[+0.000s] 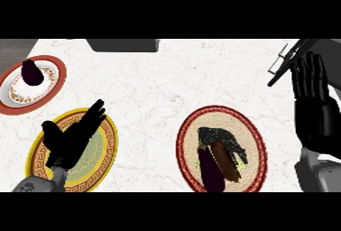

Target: Pick the sweet potato from the placemat and place it in the tiered shelf

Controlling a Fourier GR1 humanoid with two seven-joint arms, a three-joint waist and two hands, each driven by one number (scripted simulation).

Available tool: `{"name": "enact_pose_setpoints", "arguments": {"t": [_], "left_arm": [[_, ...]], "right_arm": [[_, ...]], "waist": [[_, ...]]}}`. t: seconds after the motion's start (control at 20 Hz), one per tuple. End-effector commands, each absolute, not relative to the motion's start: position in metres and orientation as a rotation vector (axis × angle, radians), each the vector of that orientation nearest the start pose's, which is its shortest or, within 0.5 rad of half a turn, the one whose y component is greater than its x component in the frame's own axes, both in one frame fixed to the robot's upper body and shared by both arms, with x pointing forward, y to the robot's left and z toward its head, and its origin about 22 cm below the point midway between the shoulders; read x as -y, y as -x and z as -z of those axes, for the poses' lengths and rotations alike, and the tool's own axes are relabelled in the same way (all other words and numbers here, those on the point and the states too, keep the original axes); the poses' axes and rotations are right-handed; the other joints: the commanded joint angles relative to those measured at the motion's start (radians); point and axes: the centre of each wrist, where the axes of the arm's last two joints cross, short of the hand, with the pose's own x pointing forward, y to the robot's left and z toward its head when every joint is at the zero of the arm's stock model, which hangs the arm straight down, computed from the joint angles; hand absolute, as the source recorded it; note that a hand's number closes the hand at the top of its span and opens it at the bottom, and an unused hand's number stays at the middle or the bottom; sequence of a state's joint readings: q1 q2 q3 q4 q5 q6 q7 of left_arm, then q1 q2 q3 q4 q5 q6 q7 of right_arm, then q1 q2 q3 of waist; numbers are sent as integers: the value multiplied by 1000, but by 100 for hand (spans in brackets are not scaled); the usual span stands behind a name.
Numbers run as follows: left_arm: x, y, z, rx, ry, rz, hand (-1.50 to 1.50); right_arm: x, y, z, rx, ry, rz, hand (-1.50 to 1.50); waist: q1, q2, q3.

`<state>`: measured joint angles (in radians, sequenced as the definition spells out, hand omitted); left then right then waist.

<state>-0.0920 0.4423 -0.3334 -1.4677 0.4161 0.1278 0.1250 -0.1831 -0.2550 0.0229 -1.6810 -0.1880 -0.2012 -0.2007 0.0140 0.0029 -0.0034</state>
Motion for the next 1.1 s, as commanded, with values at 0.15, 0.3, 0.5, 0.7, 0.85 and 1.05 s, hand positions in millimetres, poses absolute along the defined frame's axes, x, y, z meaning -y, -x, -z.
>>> {"name": "enact_pose_setpoints", "arguments": {"t": [0.15,0.3,0.5,0.7,0.85,1.05], "left_arm": [[-304,-255,-20,1355,-146,142,0],[-315,-250,-12,1316,-209,93,0],[-339,-242,-12,1315,-272,48,0],[-325,-236,8,1310,-241,47,0],[-350,-230,-3,1323,-291,43,0],[-349,-229,-4,1315,-272,23,0]], "right_arm": [[194,-260,-44,2038,292,-515,150],[277,-264,-39,1889,857,-574,150],[227,-235,5,1978,1033,-583,-150],[141,-190,60,1950,974,-637,-150],[132,-164,82,1876,1112,-662,-150],[158,-157,91,1718,1322,-746,-150]], "waist": [[44,-4,-1],[-39,-21,-28],[-10,-14,-5],[-15,-3,-2],[-25,-12,-3],[-56,-16,-7]]}}
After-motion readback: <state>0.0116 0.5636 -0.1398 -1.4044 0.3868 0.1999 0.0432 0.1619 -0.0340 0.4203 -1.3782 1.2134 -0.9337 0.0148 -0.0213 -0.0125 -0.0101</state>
